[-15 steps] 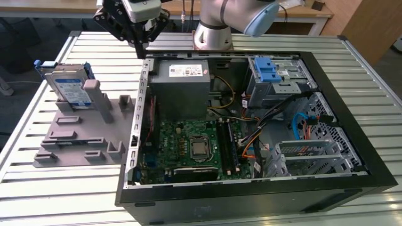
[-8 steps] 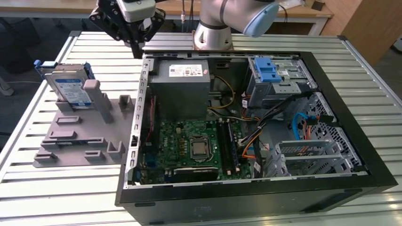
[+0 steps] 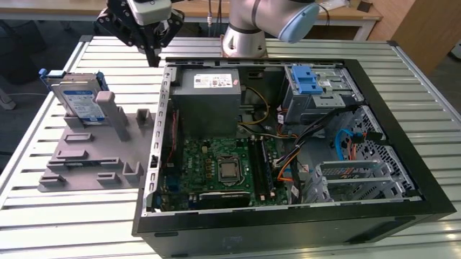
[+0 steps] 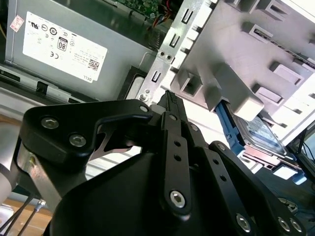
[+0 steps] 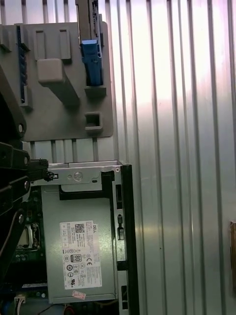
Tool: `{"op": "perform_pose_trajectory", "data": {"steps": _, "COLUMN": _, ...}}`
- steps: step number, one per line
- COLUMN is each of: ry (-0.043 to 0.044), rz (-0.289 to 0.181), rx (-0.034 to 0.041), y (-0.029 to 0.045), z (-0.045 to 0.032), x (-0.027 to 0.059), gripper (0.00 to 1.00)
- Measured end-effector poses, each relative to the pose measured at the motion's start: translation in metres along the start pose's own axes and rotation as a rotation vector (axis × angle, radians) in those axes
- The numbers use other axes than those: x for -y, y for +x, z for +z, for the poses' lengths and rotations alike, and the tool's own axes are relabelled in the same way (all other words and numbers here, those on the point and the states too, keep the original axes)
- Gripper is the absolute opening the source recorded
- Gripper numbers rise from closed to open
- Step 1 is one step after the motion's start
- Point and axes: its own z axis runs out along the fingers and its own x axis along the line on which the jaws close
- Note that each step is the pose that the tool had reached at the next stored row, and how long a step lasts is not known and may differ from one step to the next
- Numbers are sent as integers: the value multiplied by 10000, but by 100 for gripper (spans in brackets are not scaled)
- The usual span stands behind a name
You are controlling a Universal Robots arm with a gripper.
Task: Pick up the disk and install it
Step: 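Reach for the disk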
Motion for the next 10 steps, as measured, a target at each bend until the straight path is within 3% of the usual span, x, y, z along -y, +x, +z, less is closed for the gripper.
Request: {"op": "perform_pose_trajectory", "data": {"steps": 10, "ry": 1, "rz": -1, "rx": -15, "y": 108, "z": 8, "x": -15, "gripper": 11}}
